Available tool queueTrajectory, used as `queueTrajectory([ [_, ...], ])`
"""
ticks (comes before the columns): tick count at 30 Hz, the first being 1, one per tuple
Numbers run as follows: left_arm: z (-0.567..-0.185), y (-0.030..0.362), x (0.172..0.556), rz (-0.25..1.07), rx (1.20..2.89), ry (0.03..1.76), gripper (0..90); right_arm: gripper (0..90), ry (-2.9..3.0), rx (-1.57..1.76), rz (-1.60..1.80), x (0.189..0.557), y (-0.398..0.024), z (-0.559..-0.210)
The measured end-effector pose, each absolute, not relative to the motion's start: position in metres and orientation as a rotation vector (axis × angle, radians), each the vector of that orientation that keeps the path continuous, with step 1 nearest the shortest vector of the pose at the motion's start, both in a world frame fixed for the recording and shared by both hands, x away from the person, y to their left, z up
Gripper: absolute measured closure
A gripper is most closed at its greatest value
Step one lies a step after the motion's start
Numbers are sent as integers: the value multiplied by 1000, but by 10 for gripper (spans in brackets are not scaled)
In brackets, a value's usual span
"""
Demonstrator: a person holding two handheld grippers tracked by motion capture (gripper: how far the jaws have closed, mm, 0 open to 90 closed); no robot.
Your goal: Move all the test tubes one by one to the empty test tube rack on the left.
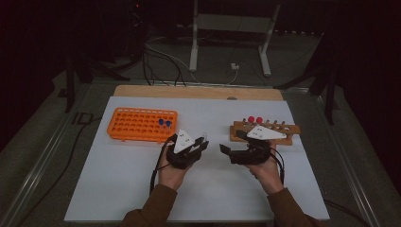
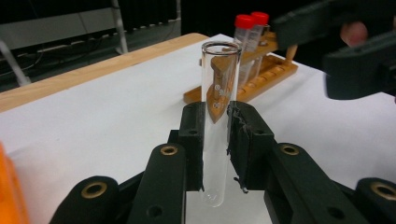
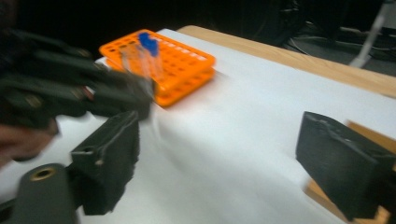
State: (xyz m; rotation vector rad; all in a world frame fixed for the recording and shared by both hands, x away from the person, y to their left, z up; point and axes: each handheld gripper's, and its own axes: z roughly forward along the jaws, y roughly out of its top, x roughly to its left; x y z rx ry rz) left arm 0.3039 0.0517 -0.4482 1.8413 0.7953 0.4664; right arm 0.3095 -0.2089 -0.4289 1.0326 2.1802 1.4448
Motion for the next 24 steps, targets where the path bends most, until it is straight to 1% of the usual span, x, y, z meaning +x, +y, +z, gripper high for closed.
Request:
queueTrajectory([
  [5, -447, 65, 308, 491, 1812, 829, 756, 47, 2152, 1073, 1419, 309, -227, -435],
  [12, -446, 80, 311, 533, 1807, 851, 755, 14, 2117, 1096, 1398, 305, -245, -441],
  [15, -446, 89, 312, 556, 1795, 864, 755, 2, 2115, 1106, 1390, 304, -249, -443],
  [24, -447, 122, 318, 634, 1771, 933, 755, 2, 2081, 1123, 1401, 302, -259, -443],
])
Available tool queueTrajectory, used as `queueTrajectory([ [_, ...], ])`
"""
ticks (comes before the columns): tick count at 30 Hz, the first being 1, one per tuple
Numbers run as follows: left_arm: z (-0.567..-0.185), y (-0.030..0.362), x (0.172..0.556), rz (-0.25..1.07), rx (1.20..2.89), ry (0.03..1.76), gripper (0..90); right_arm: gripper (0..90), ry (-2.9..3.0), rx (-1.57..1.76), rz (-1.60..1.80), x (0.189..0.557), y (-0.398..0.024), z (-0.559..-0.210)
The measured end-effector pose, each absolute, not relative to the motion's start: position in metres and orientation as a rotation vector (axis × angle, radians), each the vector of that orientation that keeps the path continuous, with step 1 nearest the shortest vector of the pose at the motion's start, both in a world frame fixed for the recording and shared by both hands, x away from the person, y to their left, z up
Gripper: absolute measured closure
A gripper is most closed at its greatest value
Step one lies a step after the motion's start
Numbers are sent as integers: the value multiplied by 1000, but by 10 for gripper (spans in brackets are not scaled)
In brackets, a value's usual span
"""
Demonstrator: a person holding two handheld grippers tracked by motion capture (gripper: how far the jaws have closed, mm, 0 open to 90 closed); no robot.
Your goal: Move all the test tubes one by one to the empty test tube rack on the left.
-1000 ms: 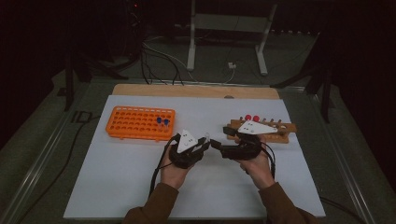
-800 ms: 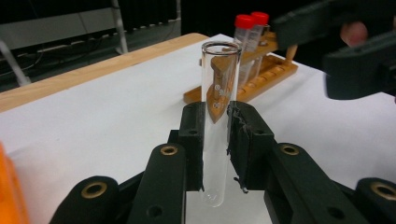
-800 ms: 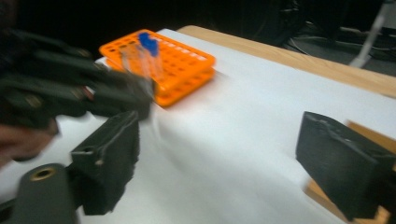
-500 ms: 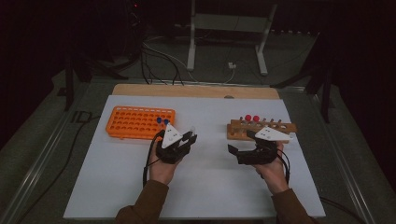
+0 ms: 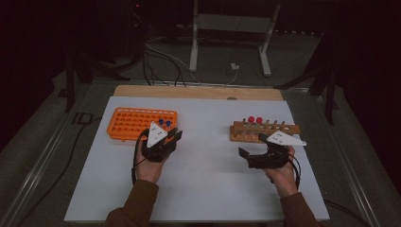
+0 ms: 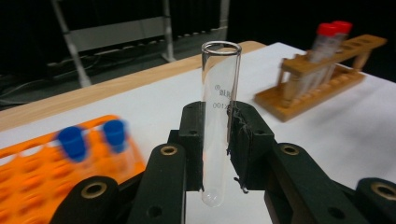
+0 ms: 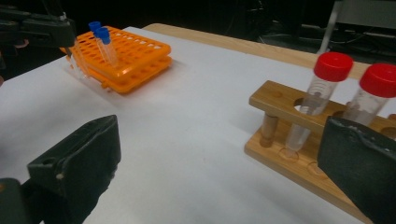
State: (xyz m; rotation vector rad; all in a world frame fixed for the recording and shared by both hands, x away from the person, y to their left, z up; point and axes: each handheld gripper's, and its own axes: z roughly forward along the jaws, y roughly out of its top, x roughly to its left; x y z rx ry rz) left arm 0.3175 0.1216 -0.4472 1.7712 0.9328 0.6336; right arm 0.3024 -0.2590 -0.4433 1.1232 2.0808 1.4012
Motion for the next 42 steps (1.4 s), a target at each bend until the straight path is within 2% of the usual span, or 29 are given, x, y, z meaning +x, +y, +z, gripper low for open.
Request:
queueTrajectory([
  [15, -450, 168, 340, 751, 1696, 1087, 755, 2, 2046, 1139, 1412, 302, -267, -441],
  [28, -470, 165, 364, 783, 1701, 1184, 755, 2, 2044, 1137, 1421, 301, -269, -440],
  [42, -492, 164, 364, 751, 1817, 1204, 756, 3, 2056, 1133, 1421, 301, -268, -441],
])
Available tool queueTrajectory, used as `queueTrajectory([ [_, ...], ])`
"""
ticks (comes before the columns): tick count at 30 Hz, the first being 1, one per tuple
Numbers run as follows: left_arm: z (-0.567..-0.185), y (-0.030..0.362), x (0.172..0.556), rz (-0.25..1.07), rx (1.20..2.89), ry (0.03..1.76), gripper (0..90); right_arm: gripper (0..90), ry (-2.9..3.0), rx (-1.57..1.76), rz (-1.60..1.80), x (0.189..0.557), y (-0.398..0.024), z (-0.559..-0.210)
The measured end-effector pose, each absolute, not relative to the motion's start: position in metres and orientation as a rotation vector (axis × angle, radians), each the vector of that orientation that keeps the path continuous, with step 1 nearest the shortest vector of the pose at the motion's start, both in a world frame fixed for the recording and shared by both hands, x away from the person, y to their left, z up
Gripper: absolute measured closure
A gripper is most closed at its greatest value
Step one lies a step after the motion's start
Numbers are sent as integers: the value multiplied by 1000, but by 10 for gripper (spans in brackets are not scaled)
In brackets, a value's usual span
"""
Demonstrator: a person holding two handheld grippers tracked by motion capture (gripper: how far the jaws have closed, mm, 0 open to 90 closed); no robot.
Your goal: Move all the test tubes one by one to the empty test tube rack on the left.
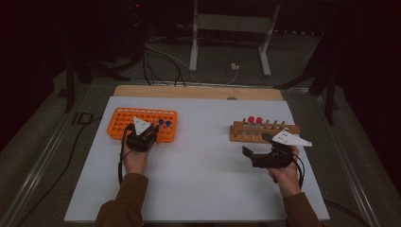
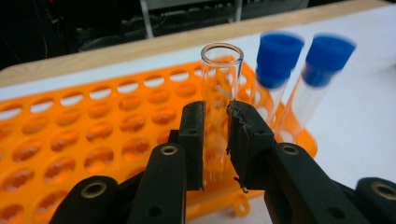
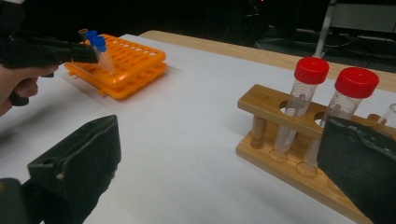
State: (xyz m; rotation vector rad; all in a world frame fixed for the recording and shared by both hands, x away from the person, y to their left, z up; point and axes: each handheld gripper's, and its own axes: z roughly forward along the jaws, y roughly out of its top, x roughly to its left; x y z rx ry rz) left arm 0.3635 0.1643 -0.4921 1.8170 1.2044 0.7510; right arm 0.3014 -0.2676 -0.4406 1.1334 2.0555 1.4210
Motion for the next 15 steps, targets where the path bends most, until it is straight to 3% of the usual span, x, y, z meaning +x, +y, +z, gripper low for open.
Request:
queueTrajectory([
  [15, -494, 164, 364, 727, 1860, 1219, 756, 2, 2058, 1130, 1422, 301, -267, -441],
])
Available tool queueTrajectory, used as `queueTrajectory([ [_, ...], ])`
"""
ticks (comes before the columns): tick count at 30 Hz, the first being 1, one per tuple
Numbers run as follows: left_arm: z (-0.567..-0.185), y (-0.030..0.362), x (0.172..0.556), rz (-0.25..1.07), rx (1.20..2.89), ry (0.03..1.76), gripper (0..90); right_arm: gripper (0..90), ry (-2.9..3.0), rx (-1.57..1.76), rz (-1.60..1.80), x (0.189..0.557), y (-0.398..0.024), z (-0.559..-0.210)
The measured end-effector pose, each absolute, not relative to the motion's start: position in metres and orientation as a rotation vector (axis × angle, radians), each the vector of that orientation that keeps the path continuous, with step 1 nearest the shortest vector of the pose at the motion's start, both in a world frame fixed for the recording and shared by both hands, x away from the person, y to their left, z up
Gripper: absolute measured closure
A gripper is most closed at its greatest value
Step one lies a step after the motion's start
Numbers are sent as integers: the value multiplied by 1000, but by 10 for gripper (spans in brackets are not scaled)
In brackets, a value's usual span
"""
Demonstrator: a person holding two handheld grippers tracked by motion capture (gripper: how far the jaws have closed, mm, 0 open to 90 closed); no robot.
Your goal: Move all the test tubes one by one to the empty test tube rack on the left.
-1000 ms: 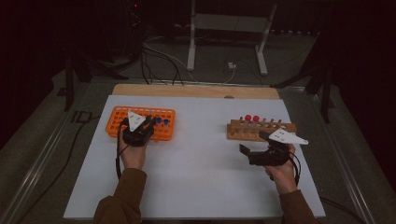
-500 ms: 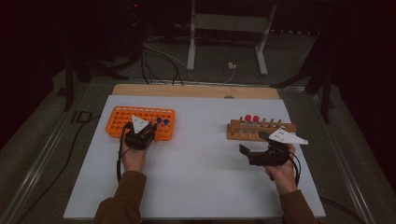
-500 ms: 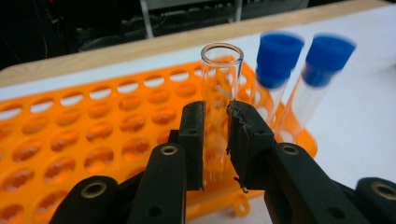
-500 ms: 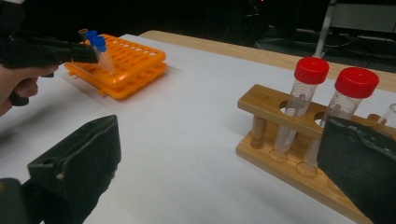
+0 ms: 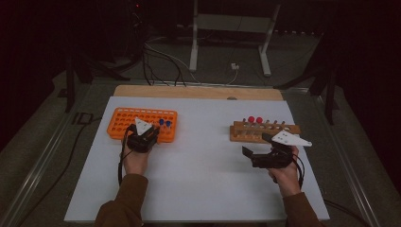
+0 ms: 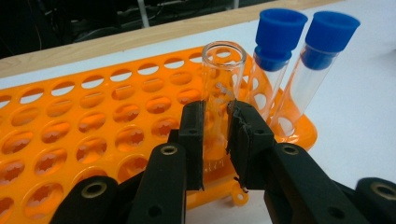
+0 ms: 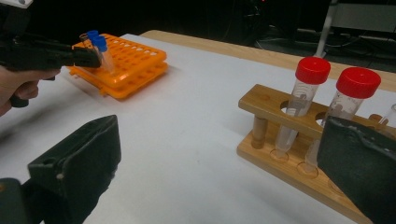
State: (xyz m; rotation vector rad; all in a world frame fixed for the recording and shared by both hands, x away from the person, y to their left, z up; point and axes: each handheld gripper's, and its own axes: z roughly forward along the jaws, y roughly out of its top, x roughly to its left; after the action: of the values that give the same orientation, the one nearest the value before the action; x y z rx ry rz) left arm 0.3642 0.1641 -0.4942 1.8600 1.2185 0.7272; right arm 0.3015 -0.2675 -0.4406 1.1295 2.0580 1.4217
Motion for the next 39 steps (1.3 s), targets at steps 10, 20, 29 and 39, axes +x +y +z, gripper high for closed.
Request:
queueTrajectory([
  [10, -497, 165, 365, 705, 1868, 1232, 757, 3, 2060, 1127, 1421, 302, -267, -441],
  [20, -494, 175, 351, 631, 1781, 1240, 542, 3, 2046, 1138, 1417, 303, -271, -439],
  [29, -478, 187, 322, 513, 1659, 1181, 164, 3, 2026, 1148, 1394, 308, -278, -435],
  [39, -464, 189, 302, 501, 1621, 1134, 94, 3, 2001, 1183, 1345, 322, -291, -428],
])
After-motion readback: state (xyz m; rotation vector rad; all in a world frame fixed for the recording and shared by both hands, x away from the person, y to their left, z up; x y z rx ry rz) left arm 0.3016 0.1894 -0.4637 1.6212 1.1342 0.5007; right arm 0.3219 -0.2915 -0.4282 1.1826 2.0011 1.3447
